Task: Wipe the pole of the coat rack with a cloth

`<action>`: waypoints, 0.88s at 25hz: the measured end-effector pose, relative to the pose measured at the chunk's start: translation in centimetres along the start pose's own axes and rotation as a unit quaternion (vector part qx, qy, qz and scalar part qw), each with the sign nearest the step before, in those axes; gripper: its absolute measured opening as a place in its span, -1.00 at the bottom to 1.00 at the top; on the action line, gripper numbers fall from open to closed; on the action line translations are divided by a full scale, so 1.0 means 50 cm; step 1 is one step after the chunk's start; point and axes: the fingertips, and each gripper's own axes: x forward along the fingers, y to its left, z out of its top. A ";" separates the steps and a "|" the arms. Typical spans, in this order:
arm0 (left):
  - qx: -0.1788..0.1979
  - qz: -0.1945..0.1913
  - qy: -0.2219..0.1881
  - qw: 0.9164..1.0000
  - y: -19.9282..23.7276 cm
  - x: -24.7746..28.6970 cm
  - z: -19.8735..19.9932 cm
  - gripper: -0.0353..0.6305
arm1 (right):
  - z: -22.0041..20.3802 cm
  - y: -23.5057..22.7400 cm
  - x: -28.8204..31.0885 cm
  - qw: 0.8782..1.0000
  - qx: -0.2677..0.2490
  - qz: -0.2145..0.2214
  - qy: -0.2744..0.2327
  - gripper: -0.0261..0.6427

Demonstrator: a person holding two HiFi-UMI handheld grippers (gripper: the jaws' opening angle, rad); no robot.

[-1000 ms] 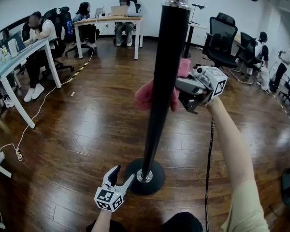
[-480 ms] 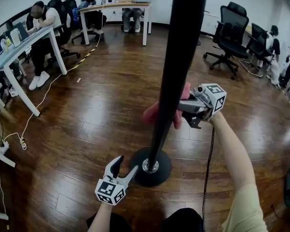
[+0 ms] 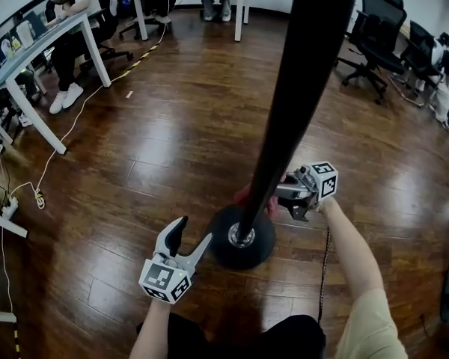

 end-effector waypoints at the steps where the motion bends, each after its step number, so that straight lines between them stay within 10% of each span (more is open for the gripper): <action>1: 0.002 0.001 -0.002 1.000 -0.001 -0.002 0.007 -0.08 | -0.031 -0.020 -0.012 1.000 0.015 -0.010 -0.006 -0.77; 13: 0.004 0.000 -0.006 1.000 -0.030 0.008 0.030 -0.08 | -0.285 -0.199 -0.109 0.984 0.088 -0.149 -0.044 -0.77; 22: 0.008 -0.001 -0.001 1.000 -0.048 0.002 0.045 -0.08 | -0.445 -0.312 -0.166 0.946 0.168 -0.275 -0.044 -0.77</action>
